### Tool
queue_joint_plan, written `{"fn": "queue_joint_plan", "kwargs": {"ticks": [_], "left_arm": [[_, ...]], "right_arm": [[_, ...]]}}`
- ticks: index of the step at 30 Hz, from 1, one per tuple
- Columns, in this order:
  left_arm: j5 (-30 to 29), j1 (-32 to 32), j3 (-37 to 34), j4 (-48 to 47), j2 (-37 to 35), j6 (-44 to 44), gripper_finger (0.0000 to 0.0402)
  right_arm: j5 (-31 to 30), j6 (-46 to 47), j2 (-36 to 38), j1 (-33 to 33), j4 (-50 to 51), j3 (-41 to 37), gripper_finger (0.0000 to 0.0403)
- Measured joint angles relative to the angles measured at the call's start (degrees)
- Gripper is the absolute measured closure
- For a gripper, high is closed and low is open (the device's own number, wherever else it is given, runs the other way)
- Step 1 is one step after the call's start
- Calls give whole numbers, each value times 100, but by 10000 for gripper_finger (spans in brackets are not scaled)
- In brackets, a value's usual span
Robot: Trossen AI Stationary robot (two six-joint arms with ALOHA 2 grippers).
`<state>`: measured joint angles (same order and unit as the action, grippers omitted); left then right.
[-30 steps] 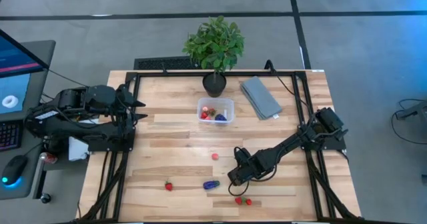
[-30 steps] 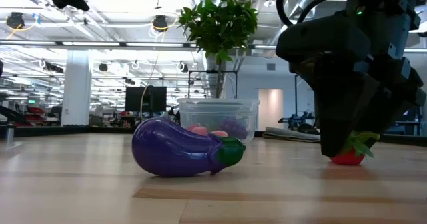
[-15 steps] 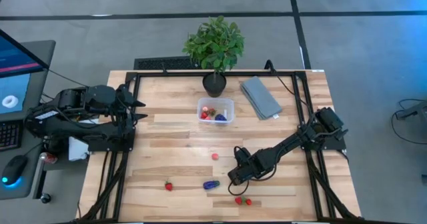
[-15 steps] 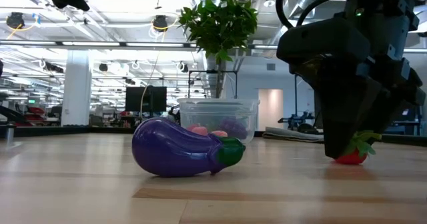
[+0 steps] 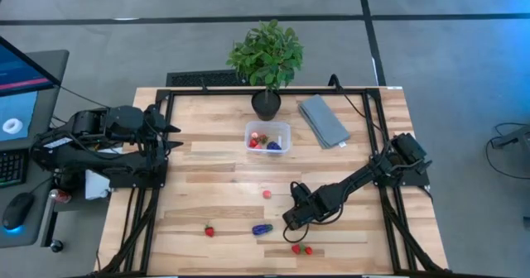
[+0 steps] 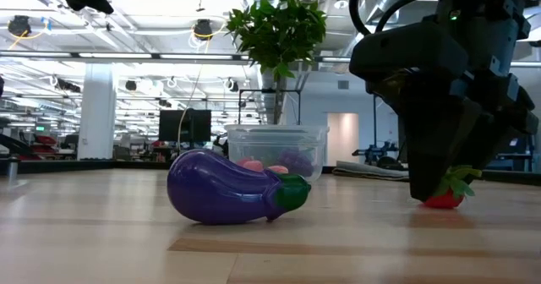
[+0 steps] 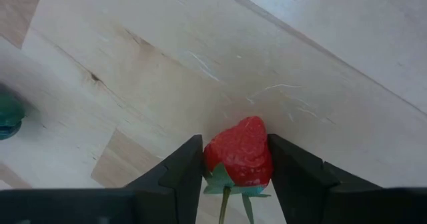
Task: Pick and placing Produce into tupperware
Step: Put the top right red strawberry into the transparent bin
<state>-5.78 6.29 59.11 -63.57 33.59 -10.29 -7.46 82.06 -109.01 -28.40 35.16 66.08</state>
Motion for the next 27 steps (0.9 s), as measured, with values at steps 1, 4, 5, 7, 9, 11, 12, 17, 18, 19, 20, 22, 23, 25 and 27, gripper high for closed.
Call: {"fn": "queue_joint_plan", "kwargs": {"ticks": [1, 4, 5, 7, 9, 11, 12, 17, 18, 19, 20, 22, 23, 25, 27], "left_arm": [[0, 1, 0, 0, 1, -2, 188], [0, 0, 0, 0, 2, -2, 188], [-1, 1, 0, 0, 1, -2, 188], [0, 2, 0, 0, 2, -2, 188], [0, 2, 0, 0, 2, -2, 188], [0, 0, 0, 0, 2, -4, 188], [0, 0, 0, 0, 2, -4, 188], [0, 2, 0, 0, 2, -4, 188], [0, 0, 0, 0, 2, -4, 188], [0, 0, 0, 0, 2, -4, 188], [0, 2, 0, 0, 2, -4, 188], [0, 1, 0, 0, 2, -4, 188], [0, 1, 0, 0, 2, -4, 188], [0, 0, 0, 0, 2, -4, 188], [0, 1, 0, 0, 2, -4, 188]], "right_arm": [[0, 0, 0, 0, -2, 0, 222], [0, 0, 0, 0, -6, 0, 226], [0, 2, 0, 0, -7, 0, 226], [2, 2, 0, 0, -7, 0, 224], [2, 2, -2, 0, -9, 0, 220], [4, 3, -2, 0, -10, 0, 216], [4, 4, -4, 0, -11, 0, 215], [9, 4, -4, 0, -9, 0, 224], [9, 4, -4, 0, -9, 0, 225], [9, 4, -4, 0, -9, 0, 226], [9, 4, -4, 0, -9, 0, 227], [11, 4, -4, 0, -9, 0, 225], [13, 6, -4, 0, -9, 0, 223], [13, 7, -4, 0, -9, 0, 218], [13, 7, -4, 0, -9, 0, 216]]}}
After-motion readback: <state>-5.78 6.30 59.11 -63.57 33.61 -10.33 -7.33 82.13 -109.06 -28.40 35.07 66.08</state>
